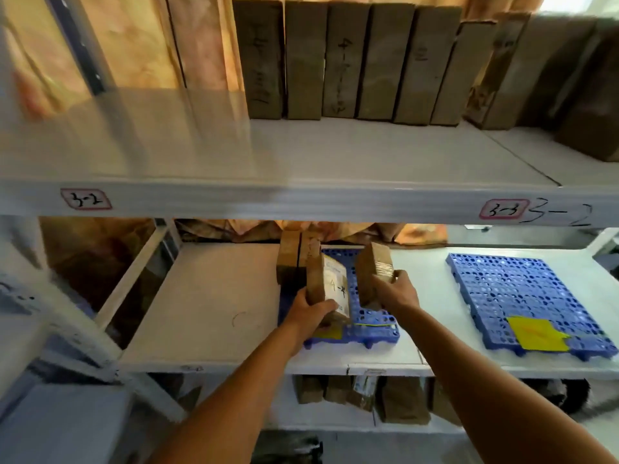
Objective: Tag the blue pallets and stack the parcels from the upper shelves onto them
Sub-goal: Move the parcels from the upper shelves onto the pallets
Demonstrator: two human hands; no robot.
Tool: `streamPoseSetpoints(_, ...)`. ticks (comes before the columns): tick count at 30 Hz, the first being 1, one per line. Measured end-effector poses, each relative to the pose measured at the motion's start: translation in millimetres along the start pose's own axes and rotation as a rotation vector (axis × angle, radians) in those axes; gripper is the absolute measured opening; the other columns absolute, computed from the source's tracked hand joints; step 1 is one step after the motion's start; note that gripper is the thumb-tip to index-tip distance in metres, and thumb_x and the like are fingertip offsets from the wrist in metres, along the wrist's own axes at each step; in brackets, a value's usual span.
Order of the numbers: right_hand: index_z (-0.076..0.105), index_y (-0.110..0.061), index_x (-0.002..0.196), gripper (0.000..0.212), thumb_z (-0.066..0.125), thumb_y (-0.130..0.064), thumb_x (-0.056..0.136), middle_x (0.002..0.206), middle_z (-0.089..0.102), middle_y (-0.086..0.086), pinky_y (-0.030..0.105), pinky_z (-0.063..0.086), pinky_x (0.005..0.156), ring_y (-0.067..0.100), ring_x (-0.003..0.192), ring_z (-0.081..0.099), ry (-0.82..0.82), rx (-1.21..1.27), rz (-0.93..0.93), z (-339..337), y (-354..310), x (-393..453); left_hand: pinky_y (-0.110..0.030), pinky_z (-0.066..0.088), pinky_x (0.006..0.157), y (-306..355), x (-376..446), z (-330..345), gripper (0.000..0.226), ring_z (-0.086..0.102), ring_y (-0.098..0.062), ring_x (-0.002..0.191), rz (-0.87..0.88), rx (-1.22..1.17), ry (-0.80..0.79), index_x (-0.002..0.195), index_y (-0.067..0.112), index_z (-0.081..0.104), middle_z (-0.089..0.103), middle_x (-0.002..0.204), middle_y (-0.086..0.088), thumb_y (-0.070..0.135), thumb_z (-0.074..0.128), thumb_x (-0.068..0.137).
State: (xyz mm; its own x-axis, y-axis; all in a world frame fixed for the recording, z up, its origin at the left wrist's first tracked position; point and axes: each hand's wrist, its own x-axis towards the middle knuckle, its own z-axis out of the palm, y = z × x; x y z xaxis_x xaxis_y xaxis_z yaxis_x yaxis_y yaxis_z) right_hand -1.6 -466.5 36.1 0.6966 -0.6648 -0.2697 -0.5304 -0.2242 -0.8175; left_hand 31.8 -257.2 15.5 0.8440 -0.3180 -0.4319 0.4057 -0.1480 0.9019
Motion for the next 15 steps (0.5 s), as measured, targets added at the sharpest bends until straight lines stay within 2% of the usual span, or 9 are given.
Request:
streamPoseSetpoints(3,0.054,-0.021,0.108,0.052,0.066,-0.061,0.078,0.099,0.071,0.01,0.041,0.056,0.082,0.034,0.09,0.068,0.004,-0.133,-0.056,15,-7,33,-0.035,0.061,0.084,0,15,17,0.062,0.064,-0.019,0.104,-0.018,0.058,0.034,0.137,0.023,0.05,0.062,0.12,0.0,0.032,0.077,0.082)
streamPoseSetpoints(5,0.053,-0.018,0.11,0.054,0.065,-0.061,0.081,0.104,0.072,0.015,0.042,0.054,0.082,0.038,0.098,0.068,0.033,-0.192,-0.088,24,-10,51,-0.022,0.055,0.072,1,20,26,0.06,0.062,-0.014,0.099,-0.026,0.117,0.058,0.135,0.026,0.048,0.061,0.118,0.003,0.034,0.077,0.082)
streamPoseSetpoints(6,0.052,-0.015,0.113,0.054,0.066,-0.059,0.083,0.108,0.071,0.018,0.043,0.053,0.084,0.04,0.103,0.067,0.047,-0.219,-0.096,28,-10,59,-0.021,0.052,0.071,1,24,30,0.06,0.061,-0.013,0.098,-0.029,0.146,0.08,0.133,0.026,0.048,0.061,0.119,0.003,0.035,0.077,0.081)
streamPoseSetpoints(9,0.051,-0.009,0.119,0.06,0.068,-0.057,0.087,0.119,0.068,0.023,0.048,0.053,0.092,0.045,0.117,0.061,0.071,-0.275,-0.088,38,-8,78,-0.033,0.053,0.088,1,32,44,0.06,0.063,-0.019,0.103,-0.041,0.211,0.147,0.126,0.027,0.051,0.064,0.12,0.002,0.041,0.078,0.074)
streamPoseSetpoints(12,0.05,-0.005,0.123,0.068,0.068,-0.061,0.088,0.127,0.065,0.023,0.051,0.052,0.097,0.046,0.123,0.057,0.044,-0.273,-0.054,40,-5,87,-0.038,0.053,0.089,9,42,58,0.068,0.063,-0.023,0.105,-0.056,0.26,0.221,0.125,0.027,0.051,0.063,0.119,0.002,0.051,0.075,0.066)
streamPoseSetpoints(15,0.051,-0.008,0.12,0.071,0.066,-0.068,0.085,0.124,0.066,0.02,0.05,0.054,0.095,0.044,0.118,0.061,0.019,-0.213,-0.043,32,-1,89,-0.041,0.053,0.094,21,58,74,0.075,0.061,-0.029,0.113,-0.037,0.332,0.311,0.133,0.02,0.049,0.058,0.13,-0.005,0.052,0.074,0.07)
